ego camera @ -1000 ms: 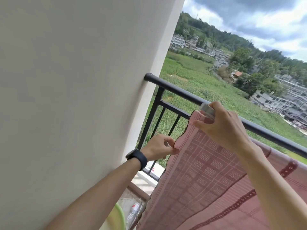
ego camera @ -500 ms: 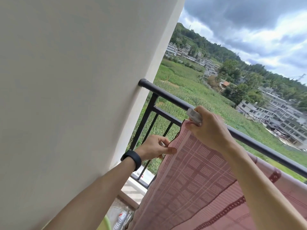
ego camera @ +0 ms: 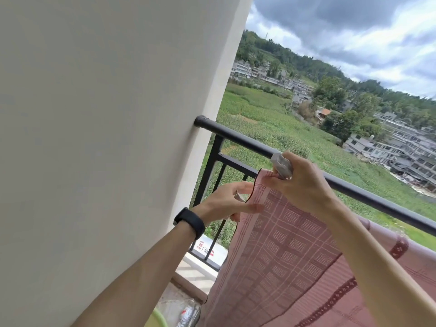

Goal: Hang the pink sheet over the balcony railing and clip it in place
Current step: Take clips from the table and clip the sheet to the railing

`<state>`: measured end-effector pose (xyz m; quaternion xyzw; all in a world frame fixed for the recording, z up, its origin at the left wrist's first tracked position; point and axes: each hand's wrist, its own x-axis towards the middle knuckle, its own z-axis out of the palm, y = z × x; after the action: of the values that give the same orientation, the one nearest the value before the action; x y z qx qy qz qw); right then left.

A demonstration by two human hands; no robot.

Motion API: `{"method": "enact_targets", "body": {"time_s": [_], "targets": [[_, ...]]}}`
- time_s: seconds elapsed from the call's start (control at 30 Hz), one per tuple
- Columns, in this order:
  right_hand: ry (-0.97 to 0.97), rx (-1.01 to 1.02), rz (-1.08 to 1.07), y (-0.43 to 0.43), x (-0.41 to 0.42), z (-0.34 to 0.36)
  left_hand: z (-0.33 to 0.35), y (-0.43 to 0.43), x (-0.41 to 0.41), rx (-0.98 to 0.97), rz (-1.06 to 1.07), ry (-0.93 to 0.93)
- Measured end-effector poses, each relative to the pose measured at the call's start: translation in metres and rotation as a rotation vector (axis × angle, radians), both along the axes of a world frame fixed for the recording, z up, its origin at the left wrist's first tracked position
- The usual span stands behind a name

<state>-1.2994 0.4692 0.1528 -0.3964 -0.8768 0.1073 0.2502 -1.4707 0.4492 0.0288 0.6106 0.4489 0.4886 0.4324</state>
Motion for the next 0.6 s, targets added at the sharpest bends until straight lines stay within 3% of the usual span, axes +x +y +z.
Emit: {"method": "enact_targets", "body": {"time_s": [0.23, 0.47, 0.6], "targets": [[-0.027, -0.087, 0.039, 0.013, 0.002, 0.005, 0.013, 0.0, 0.006, 0.142, 0.173, -0.143], [-0.05, -0.076, 0.05, 0.013, -0.004, 0.014, 0.007, 0.005, 0.012, 0.009, 0.161, -0.332], [-0.253, -0.063, 0.025, 0.017, -0.008, 0.022, 0.011, 0.008, 0.01, 0.019, 0.146, -0.344]]}}
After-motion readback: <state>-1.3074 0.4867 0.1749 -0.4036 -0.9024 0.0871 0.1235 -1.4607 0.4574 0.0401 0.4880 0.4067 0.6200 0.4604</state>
